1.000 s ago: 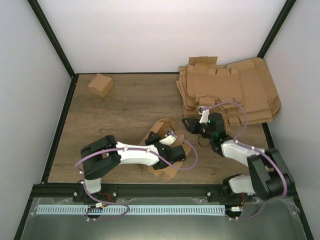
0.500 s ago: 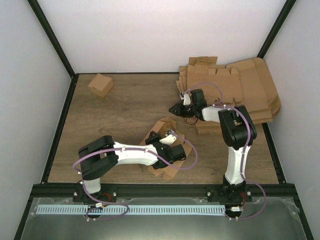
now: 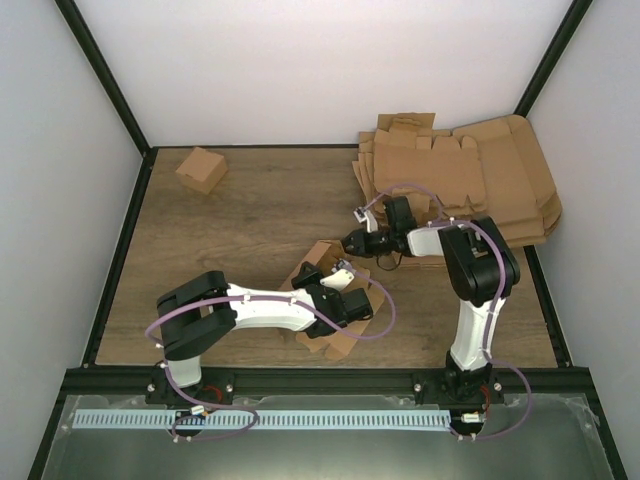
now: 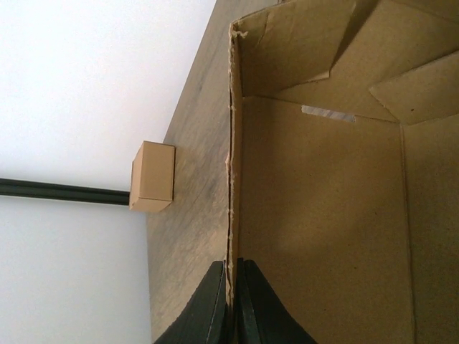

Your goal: Fold the paper box

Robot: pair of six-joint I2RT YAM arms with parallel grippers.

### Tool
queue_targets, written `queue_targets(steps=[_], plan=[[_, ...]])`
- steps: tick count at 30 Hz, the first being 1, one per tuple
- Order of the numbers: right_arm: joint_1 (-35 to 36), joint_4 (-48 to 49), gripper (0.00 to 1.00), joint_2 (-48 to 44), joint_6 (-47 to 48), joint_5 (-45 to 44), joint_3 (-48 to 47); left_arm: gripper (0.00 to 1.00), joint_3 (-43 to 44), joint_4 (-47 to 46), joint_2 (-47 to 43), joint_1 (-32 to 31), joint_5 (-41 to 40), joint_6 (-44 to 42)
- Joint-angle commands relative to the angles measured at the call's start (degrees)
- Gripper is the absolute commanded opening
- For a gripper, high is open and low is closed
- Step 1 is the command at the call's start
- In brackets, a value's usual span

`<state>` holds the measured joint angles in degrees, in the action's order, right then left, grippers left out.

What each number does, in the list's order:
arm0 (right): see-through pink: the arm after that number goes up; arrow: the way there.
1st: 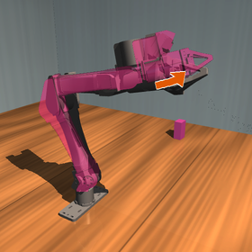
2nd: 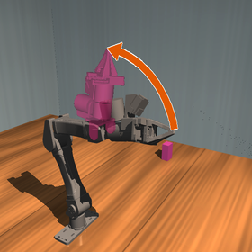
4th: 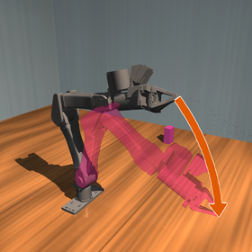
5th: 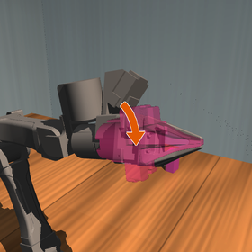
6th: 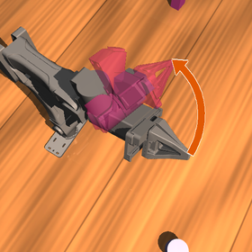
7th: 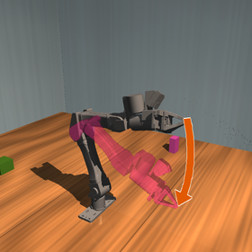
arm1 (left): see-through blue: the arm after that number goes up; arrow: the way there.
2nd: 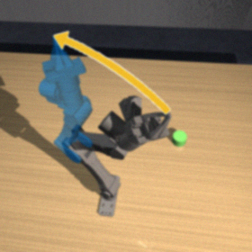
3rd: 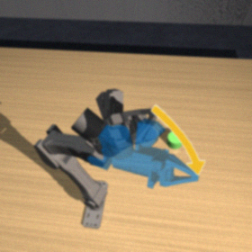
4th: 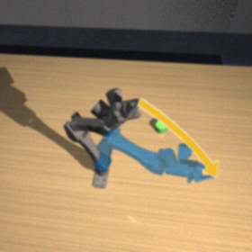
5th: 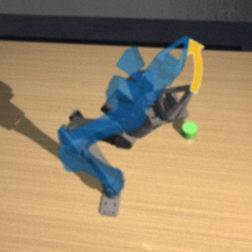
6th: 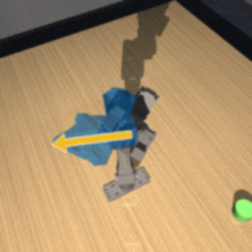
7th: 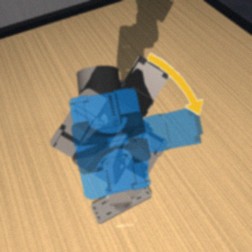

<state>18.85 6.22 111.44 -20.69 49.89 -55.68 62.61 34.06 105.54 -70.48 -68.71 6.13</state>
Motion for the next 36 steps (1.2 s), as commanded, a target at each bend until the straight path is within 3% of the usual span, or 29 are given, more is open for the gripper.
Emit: queue_targets(steps=[1, 10, 14, 21, 25, 36], plan=[[1.0, 3.8, 0.26, -4.3, 1.4, 3.3, 3.9, 0.04, 0.5, -1.7, -0.7, 0.1, 0.3, -0.7], [3.7, 8.4, 0.26, -9.4, 2.1, -3.3, 10.2, 0.04, -0.6, -5.0, -2.1, 0.0, 3.7, -3.5], [4.7, 18.4, 0.26, -13.5, 0.2, -9.2, 17.1, 0.04, -0.6, -5.2, -2.4, 0.0, 3.8, -4.1], [4.9, 37.0, 0.31, -16.0, -2.8, -9.5, 27.5, 0.04, -0.3, -4.8, -2.2, 0.0, 4.7, -4.9], [4.9, 42.5, 0.33, -18.3, -2.8, -8.5, 31.0, 0.04, -0.9, -4.8, -2.6, 0.0, 4.7, -4.9], [5.5, 43.7, 0.36, -18.1, 2.1, -9.4, 31.4, 0.04, -1.4, -6.6, -3.0, 0.0, 6.5, -6.5]])
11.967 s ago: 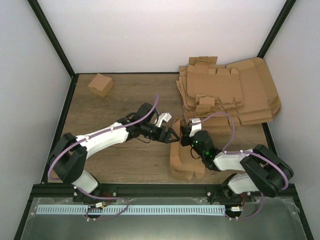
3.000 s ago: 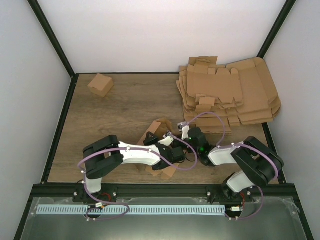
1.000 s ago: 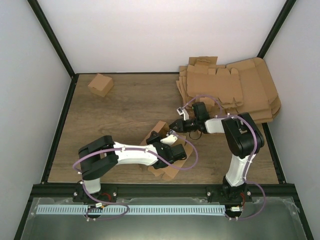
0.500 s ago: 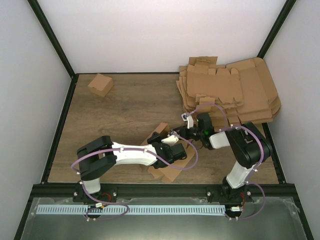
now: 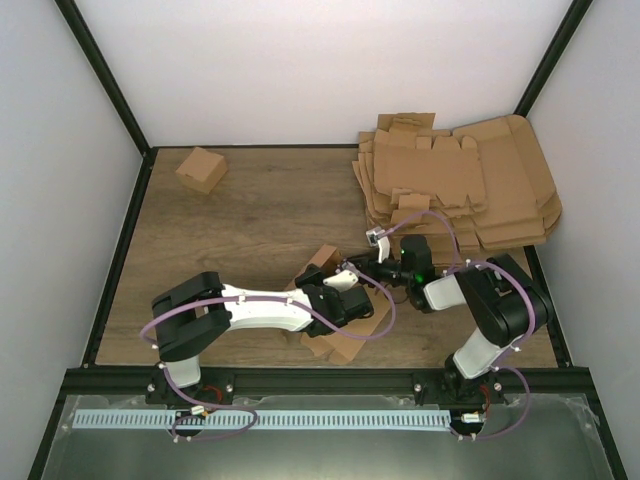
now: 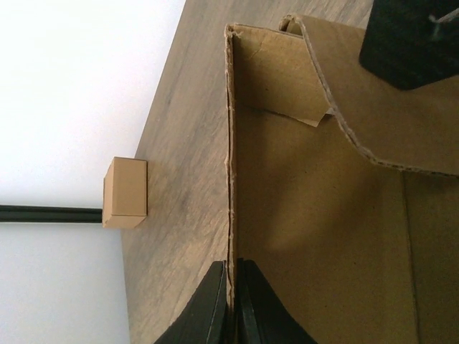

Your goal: Fold the paper box

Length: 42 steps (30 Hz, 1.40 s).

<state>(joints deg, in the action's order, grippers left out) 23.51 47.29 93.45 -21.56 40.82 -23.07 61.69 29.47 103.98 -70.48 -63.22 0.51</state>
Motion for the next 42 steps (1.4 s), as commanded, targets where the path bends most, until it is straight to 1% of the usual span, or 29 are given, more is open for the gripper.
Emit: queue_targets(steps=[1, 4, 6, 13, 19, 21, 24, 29, 33, 40, 41, 42], plan=[[0.9, 2.3, 0.38, 0.1, 3.3, -0.8, -1.4, 0.04, -0.7, -2.3, -1.6, 0.0, 1.1, -1.0], [0.9, 1.3, 0.50, 2.1, 4.6, -1.1, -3.1, 0.04, -1.2, -3.7, -2.1, 0.0, 2.5, -2.3], [1.0, 0.7, 0.54, 3.6, 5.3, -1.6, -4.1, 0.04, -1.2, -4.2, -2.1, 0.0, 3.5, -2.7], [3.1, 4.9, 0.56, 4.5, 7.3, -1.8, -2.8, 0.04, -1.3, -5.6, -2.0, 0.1, 6.3, -5.0], [5.5, 7.3, 0.55, 5.7, 8.7, -5.7, -1.9, 0.04, -1.2, -6.1, -1.9, 0.2, 7.0, -6.5], [7.1, 6.4, 0.53, 5.4, 10.0, -8.6, -2.0, 0.04, -1.0, -5.9, -1.7, 0.2, 7.1, -6.7], [9.6, 4.9, 0.47, 5.1, 11.7, -13.8, -2.4, 0.04, -0.9, -5.9, -1.7, 0.2, 7.3, -6.7], [10.3, 5.7, 0.39, 4.8, 10.3, -19.9, -2.5, 0.04, -0.6, -5.5, -2.2, 0.2, 7.1, -7.1], [11.3, 5.1, 0.34, 4.3, 10.3, -24.5, -2.6, 0.04, -0.5, -5.5, -3.0, 0.2, 7.7, -7.4], [13.0, 5.9, 0.25, 3.0, 9.5, -28.1, -1.3, 0.04, -0.1, -5.8, -2.7, 0.1, 8.6, -7.7], [13.3, 5.8, 0.24, 2.6, 9.5, -28.7, -1.2, 0.07, 0.2, -5.7, -2.8, 0.2, 9.2, -7.6], [13.6, 5.8, 0.24, 2.2, 9.5, -29.5, -0.9, 0.13, 0.6, -5.0, -3.1, 0.2, 10.8, -6.9]])
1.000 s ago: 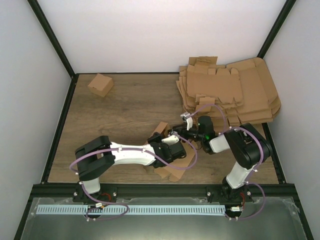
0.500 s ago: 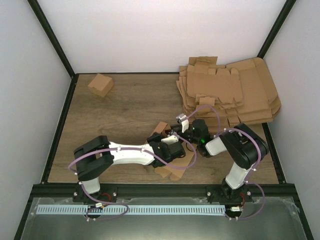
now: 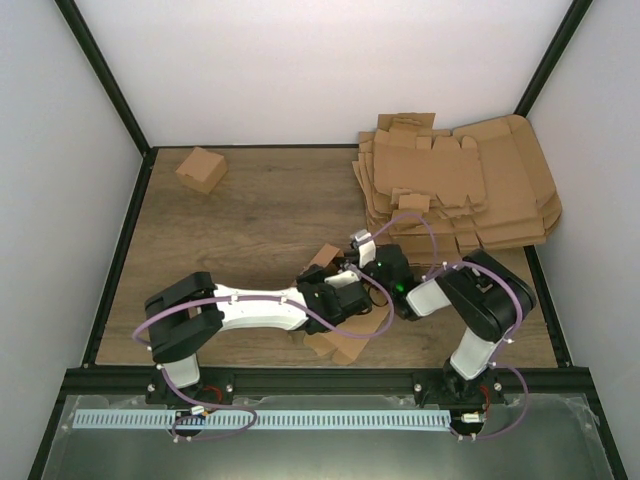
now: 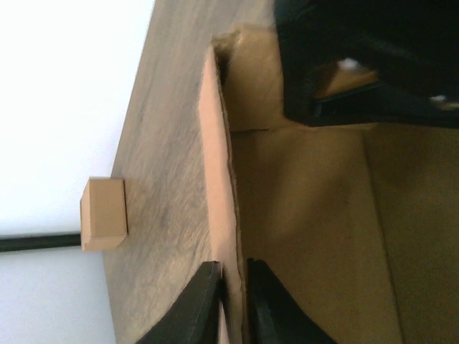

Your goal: Fold the paper box

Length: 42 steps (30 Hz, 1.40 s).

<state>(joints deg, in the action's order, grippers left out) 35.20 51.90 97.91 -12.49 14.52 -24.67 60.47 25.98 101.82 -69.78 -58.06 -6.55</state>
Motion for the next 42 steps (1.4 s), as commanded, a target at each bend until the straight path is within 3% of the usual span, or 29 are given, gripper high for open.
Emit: queue_targets(steps=[1, 6, 12, 16, 19, 25, 31, 36, 42], plan=[[2.3, 1.4, 0.23, -2.6, 0.5, -3.9, 0.9, 0.20, 2.4, -1.0, -1.9, -0.4, 7.7, 0.8], [2.8, 1.6, 0.20, -2.9, 0.3, -5.4, 1.1, 0.62, 6.1, 0.6, -7.1, 0.1, 19.7, 4.8], [3.5, 1.1, 0.20, -3.6, 0.6, -6.6, 1.3, 0.81, 14.3, 7.0, -12.4, 7.0, 37.1, 10.9], [4.2, 0.1, 0.20, -4.5, 0.9, -8.1, 1.2, 0.82, 15.2, 7.5, -17.2, 17.2, 51.5, 14.4], [5.1, -0.6, 0.20, -5.4, 1.3, -9.8, 1.3, 0.84, 14.7, 7.5, -18.2, 23.7, 56.4, 14.9], [6.5, -0.9, 0.20, -5.0, 1.5, -12.9, 1.1, 0.84, 15.2, 6.9, -11.3, 34.2, 70.0, 15.5], [8.7, -0.5, 0.20, -3.9, 0.8, -16.6, 0.8, 0.82, 14.0, 4.1, -7.9, 35.8, 73.0, 14.5], [9.9, 0.8, 0.21, -3.2, -0.7, -19.6, 1.4, 0.74, 12.4, 2.2, -5.6, 35.8, 78.7, 14.4], [10.2, 2.0, 0.21, -2.9, -1.5, -20.3, 2.0, 0.70, 10.1, 2.5, -3.6, 35.7, 78.5, 13.3]])
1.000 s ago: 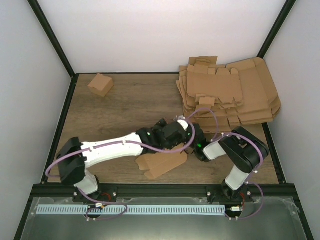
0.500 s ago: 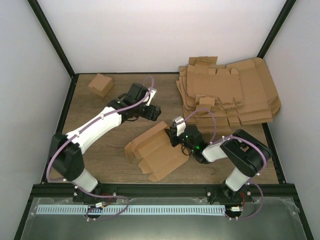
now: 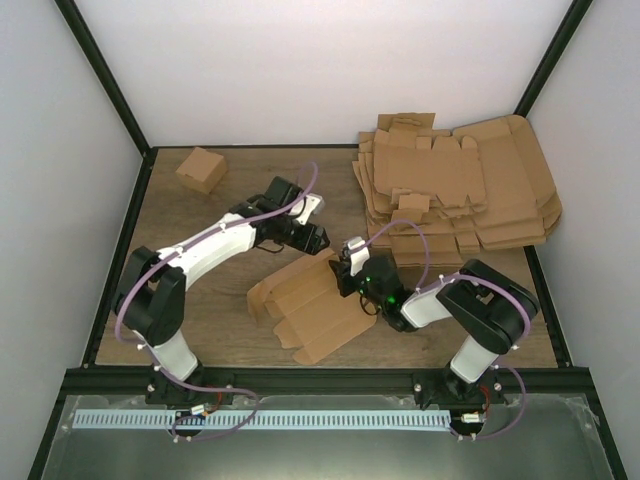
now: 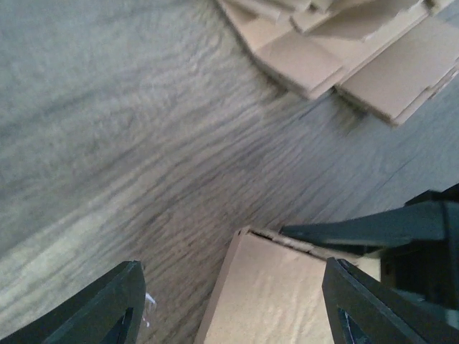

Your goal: Fold the paper box

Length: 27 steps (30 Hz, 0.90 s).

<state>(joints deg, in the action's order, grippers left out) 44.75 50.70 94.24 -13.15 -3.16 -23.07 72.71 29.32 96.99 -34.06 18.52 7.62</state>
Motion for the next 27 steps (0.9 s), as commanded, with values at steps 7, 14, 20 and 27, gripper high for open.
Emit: queue_targets(steps=[7, 14, 20, 27], plan=[[1.3, 3.3, 0.24, 1.6, -0.9, -2.9, 0.4, 0.66, -3.5, -1.2, 3.9, 0.0, 2.8, -1.6], [1.9, 2.7, 0.26, 3.6, -1.6, -4.6, -0.4, 0.62, -4.5, -1.9, 4.7, -0.1, 5.0, -1.7], [2.6, 4.1, 0.26, 6.0, -3.4, -9.1, -0.3, 0.61, -5.4, -2.2, 4.7, 0.0, 5.7, -2.1], [3.1, 6.2, 0.20, 8.8, -5.1, -16.0, -0.9, 0.61, -5.5, -1.3, 5.5, 0.0, 7.8, -2.8]])
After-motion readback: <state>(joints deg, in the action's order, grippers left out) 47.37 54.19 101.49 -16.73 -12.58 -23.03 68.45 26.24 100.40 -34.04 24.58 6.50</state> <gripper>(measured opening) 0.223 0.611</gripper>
